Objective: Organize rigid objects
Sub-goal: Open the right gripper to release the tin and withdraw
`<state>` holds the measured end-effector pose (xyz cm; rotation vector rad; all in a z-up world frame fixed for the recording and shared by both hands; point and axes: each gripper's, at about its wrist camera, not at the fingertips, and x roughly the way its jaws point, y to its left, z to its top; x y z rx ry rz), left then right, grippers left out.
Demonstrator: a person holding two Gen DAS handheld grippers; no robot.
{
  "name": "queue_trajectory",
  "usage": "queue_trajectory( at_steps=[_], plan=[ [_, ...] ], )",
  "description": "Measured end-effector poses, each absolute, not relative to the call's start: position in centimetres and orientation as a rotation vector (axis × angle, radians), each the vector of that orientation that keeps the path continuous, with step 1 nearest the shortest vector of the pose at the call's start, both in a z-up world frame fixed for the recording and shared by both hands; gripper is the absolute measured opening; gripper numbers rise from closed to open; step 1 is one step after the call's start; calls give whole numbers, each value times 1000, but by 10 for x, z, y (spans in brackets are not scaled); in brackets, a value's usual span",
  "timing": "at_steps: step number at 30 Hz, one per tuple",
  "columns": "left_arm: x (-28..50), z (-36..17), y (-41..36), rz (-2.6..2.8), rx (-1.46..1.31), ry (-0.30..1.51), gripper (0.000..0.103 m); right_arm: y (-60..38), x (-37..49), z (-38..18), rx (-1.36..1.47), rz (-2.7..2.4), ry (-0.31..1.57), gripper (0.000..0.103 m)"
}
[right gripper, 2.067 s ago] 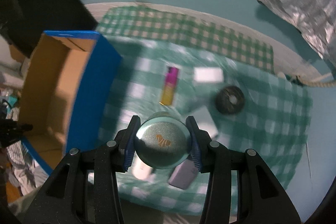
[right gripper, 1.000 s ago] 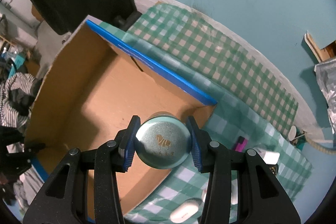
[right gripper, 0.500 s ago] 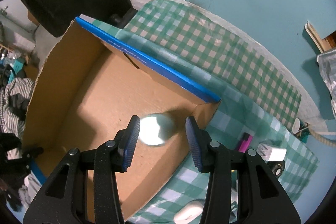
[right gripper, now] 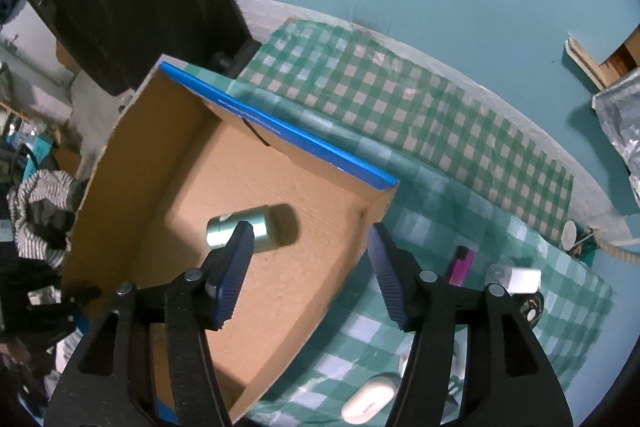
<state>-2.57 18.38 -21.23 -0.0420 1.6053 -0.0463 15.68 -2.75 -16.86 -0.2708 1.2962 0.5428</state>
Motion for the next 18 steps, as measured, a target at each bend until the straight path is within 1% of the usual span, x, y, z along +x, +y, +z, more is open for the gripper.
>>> queue_trajectory(
  at_steps=[9,18],
  plan=[
    [-23,-206,182,-48,-42,1600,15,-47,140,-144,-245,510,1293,60],
    [-22,-204,182,-53,-41,1594,15,-83,120,-146,-237,422,1335,61]
  ],
)
